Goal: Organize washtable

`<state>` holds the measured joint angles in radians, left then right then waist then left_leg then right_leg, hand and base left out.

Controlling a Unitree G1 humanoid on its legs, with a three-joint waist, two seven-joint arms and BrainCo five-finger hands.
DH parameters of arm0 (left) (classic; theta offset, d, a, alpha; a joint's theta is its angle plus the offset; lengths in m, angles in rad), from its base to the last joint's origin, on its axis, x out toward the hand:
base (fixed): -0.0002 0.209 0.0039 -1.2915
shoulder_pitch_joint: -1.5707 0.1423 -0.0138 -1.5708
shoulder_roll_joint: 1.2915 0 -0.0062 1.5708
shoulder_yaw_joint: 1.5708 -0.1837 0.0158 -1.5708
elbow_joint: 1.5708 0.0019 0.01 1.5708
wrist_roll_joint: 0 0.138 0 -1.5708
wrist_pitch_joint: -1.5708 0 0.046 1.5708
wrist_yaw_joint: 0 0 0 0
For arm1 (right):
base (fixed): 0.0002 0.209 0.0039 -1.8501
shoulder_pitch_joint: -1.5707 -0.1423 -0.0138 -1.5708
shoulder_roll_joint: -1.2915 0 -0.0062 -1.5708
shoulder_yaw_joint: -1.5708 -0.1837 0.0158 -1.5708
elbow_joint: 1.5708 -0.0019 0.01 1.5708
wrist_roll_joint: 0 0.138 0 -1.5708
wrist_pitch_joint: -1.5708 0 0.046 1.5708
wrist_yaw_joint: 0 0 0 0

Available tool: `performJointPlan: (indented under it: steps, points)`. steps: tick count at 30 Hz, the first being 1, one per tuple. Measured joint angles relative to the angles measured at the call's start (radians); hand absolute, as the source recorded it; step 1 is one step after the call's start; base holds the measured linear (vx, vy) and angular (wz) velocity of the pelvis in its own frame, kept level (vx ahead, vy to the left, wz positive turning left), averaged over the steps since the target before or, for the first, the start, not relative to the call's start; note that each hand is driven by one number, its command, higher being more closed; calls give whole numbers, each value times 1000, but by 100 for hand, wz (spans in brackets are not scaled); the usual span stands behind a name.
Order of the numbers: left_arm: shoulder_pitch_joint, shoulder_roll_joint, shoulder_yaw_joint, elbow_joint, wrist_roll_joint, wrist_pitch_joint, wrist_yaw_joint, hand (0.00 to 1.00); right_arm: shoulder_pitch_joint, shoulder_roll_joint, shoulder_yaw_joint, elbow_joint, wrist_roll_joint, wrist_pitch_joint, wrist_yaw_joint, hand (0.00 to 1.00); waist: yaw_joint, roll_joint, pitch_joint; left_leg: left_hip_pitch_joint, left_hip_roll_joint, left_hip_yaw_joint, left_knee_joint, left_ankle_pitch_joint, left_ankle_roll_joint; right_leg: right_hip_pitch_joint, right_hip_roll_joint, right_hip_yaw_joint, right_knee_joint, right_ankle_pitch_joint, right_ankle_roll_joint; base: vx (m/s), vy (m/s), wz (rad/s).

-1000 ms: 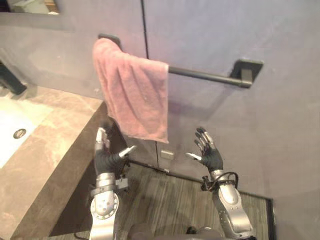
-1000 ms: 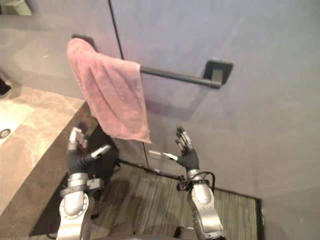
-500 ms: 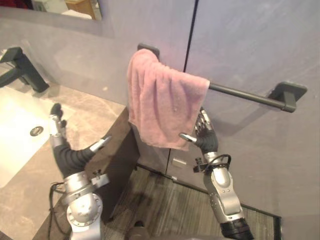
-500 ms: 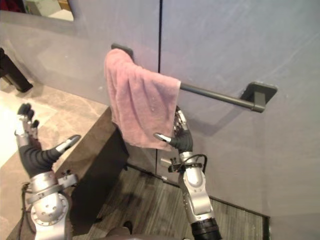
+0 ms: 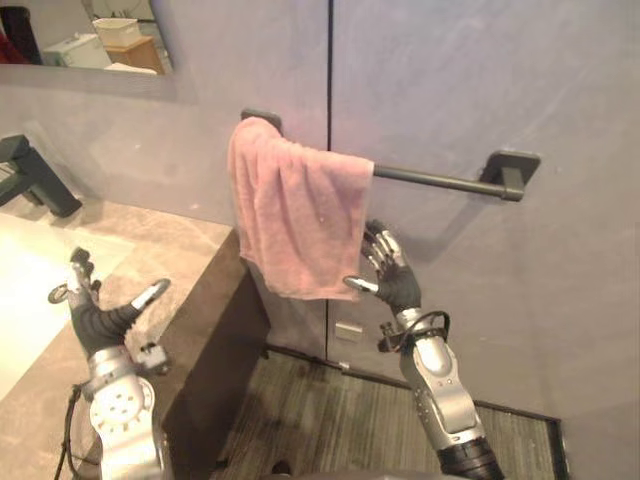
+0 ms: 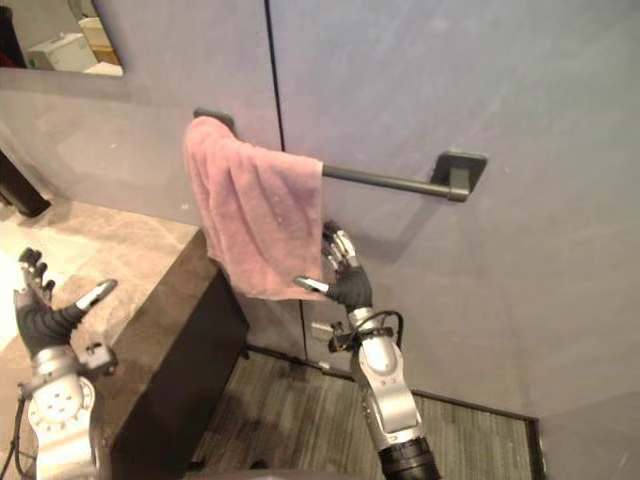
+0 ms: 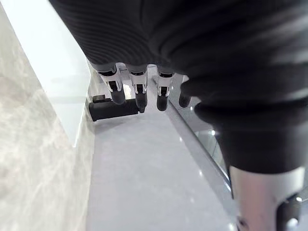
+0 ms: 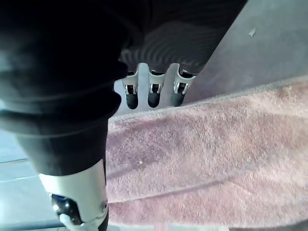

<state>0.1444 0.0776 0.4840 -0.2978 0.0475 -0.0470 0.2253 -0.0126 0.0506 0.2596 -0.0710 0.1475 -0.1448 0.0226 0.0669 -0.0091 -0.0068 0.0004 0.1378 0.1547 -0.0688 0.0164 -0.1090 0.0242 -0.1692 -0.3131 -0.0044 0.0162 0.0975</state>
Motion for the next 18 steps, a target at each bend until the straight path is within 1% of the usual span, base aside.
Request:
performJointPlan:
  steps: [2, 6, 9, 10, 12, 13, 16, 18]
  points:
    - [-31, 16, 0, 2, -18, 0, 1, 0, -1, -1, 17, -6, 0, 0, -2, 0, 1, 5, 2, -16, 2, 7, -2, 5, 1, -18, 2, 0, 0, 0, 0, -85, -7, -2]
    - [-121, 94, -1, 59, -79, -1, -1, 0, -3, -6, 28, -49, 1, -2, -11, 0, 2, 20, 8, -73, 5, -1, -4, 35, -7, -78, 10, -15, 8, 4, 2, -51, -7, 7]
    - [-173, 139, -6, 78, -124, -6, -2, 0, -31, -13, 34, -52, 8, -2, -27, 0, 3, 23, 11, -117, 9, -4, 4, 49, -9, -123, 11, -15, 24, 4, 2, -12, 0, 4]
    - [-213, 178, -16, 107, -167, -16, -6, 0, -58, -13, 34, -53, 10, -3, -36, 0, 2, 24, 14, -146, 11, -7, 15, 50, -9, -149, 11, -14, 31, 5, 0, 0, 0, 0]
    - [-252, 225, -35, 143, -214, -26, -8, 0, -82, -13, 35, -53, 12, -4, -42, 0, 2, 26, 18, -162, 11, -9, 17, 52, -10, -167, 10, -13, 37, 5, 0, 0, 0, 0]
    - [-272, 263, -55, 158, -261, -31, -23, 0, -95, -13, 35, -53, 21, -4, -44, 0, 2, 27, 24, -168, 11, -9, 17, 52, -9, -173, 10, -13, 37, 5, 0, 0, 0, 0]
    - [-301, 328, -94, 176, -348, -44, -62, 0, -114, -13, 42, -53, 23, -5, -46, 0, 3, 33, 32, -182, 11, -9, 17, 52, -9, -189, 10, -11, 42, 4, 0, 0, 0, 0]
    - [-331, 348, -107, 192, -381, -49, -87, 0, -121, -15, 51, -54, 38, -6, -47, 0, 3, 39, 52, -184, 10, -9, 17, 52, -9, -192, 10, -10, 46, 4, -1, 0, 0, 0]
